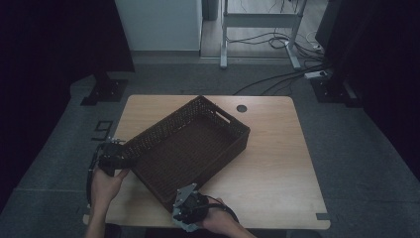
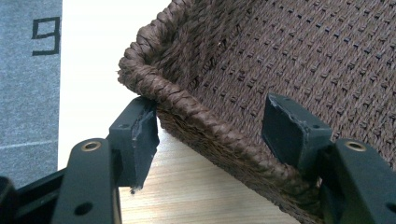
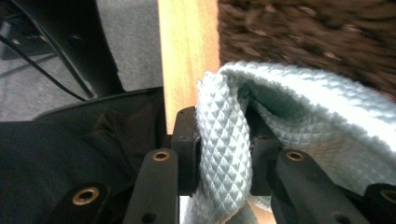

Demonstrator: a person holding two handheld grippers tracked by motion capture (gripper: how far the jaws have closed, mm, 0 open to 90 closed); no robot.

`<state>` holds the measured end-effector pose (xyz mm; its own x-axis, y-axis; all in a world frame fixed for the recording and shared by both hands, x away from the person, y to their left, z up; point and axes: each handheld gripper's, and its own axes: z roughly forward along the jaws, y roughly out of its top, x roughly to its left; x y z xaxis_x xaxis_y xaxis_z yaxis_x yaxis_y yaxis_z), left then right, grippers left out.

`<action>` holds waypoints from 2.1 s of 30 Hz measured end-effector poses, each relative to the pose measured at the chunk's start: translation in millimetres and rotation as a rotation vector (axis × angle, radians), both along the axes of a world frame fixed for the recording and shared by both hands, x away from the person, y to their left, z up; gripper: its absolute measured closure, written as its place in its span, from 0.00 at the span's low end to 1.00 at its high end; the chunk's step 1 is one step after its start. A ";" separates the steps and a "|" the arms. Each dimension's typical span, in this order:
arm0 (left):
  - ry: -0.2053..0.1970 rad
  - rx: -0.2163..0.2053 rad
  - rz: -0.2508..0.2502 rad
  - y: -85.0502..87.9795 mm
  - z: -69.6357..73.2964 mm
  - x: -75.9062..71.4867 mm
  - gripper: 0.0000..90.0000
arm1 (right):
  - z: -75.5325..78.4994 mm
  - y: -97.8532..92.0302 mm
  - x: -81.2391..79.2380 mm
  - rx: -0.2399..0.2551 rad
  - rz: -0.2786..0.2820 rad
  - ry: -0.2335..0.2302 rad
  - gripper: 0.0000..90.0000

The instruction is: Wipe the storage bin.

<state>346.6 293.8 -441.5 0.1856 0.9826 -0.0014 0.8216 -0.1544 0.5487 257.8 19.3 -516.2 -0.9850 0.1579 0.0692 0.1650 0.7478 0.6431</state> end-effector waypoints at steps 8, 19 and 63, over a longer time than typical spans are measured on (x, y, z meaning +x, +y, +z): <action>0.002 0.001 -0.003 0.4 0.0 0.1 0.40 | 11.8 -17.4 2.5 0.006 -0.043 -0.017 0.77; 0.002 0.001 -0.003 0.4 0.0 0.1 0.40 | 37.1 -46.0 6.7 0.042 -0.112 -0.056 0.77; -0.001 -0.003 0.000 0.5 -0.3 0.1 0.40 | 85.1 -204.7 43.1 0.048 -0.520 -0.141 0.77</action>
